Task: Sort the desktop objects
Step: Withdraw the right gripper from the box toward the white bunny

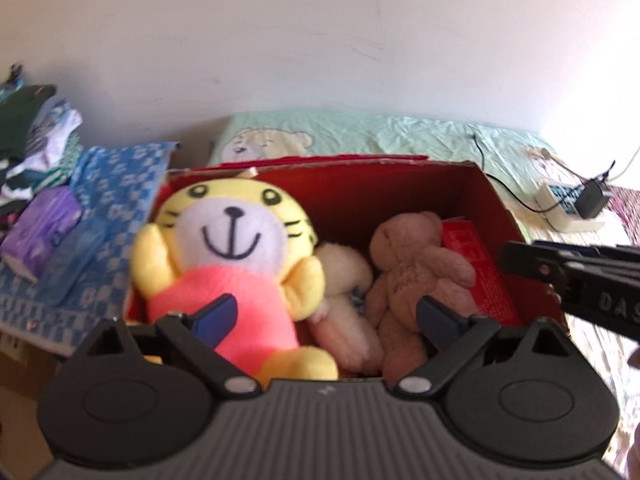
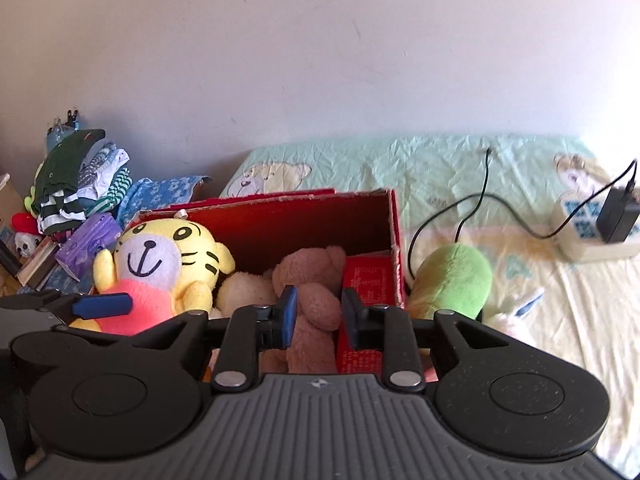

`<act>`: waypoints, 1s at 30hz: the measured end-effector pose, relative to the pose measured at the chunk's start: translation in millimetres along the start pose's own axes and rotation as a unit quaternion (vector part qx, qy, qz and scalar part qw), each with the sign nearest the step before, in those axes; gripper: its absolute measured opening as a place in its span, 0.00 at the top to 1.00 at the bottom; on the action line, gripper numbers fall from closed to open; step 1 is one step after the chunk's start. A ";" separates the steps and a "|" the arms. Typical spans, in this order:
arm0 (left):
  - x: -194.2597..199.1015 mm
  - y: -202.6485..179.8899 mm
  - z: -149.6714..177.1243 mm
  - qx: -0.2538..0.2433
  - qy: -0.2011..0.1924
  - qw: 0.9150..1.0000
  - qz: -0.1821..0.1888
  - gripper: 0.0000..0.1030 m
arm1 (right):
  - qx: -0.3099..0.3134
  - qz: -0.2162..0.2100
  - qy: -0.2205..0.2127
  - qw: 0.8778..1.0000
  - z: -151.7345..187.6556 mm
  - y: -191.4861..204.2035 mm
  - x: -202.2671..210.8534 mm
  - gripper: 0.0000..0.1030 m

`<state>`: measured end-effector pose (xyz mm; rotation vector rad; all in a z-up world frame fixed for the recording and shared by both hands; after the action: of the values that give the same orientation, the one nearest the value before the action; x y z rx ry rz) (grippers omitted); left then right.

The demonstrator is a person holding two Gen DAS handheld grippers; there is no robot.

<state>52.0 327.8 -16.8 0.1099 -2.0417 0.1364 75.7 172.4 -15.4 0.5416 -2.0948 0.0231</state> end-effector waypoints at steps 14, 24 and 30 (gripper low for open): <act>16.7 -49.4 34.8 0.023 0.037 0.999 -0.003 0.04 | 0.012 -0.010 -0.027 1.000 29.7 -35.6 44.3 0.44; 2.0 -109.3 64.9 0.000 0.046 0.998 -0.034 0.01 | -0.004 -0.001 -0.003 1.000 57.7 -87.3 52.0 0.44; -14.8 -142.3 80.2 -0.015 0.063 0.997 -0.043 0.01 | -0.009 0.007 0.023 1.000 78.0 -117.5 47.2 0.44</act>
<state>7.8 175.7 -59.4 0.1658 -1.9092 0.0579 37.1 31.5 -43.4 0.5118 -2.0517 0.0237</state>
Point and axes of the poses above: each gripper's, at about its wrist camera, not at the fingertips, and x roughly against the way its jaws point, y to its left, z to its underside, the point moved 9 cm from there along -x, roughly the way its jaws point, and after that the axes turned 14 degrees about y, right-handed, at the moved point
